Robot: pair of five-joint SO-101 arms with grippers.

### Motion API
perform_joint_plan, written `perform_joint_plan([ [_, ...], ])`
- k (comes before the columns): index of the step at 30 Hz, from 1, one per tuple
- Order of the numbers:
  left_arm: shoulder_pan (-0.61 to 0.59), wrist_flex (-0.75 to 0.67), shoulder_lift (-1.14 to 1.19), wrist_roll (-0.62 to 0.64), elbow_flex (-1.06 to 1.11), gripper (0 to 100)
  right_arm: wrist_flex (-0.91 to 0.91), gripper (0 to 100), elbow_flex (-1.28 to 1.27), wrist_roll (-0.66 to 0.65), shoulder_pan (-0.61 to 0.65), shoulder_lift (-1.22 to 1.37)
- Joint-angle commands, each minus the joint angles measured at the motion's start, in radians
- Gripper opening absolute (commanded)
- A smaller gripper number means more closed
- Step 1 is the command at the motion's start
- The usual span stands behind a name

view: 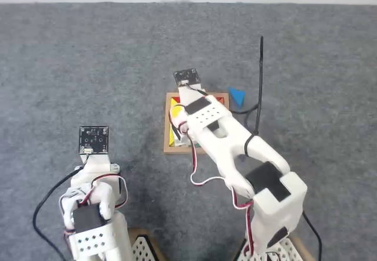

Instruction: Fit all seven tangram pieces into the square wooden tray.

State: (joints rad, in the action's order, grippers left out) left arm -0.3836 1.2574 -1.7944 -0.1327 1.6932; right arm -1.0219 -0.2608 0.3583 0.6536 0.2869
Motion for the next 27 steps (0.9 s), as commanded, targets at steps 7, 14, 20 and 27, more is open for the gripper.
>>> perform_joint_plan([
  [7, -0.003, 0.005, -0.018, -0.009, -0.008, 2, -0.024, 0.9, 0.086, -0.150, -0.025, 0.012],
  [14, -0.003, 0.005, -0.018, -0.009, -0.008, 2, -0.073, 0.9, 0.130, -0.155, -0.021, -0.050],
  [20, -0.003, 0.005, -0.018, -0.009, -0.008, 2, -0.136, 0.9, 0.126, -0.161, -0.028, -0.185],
  [27, -0.003, 0.005, -0.018, -0.009, -0.008, 2, -0.165, 0.9, 0.132, -0.474, -0.027, -0.199],
])
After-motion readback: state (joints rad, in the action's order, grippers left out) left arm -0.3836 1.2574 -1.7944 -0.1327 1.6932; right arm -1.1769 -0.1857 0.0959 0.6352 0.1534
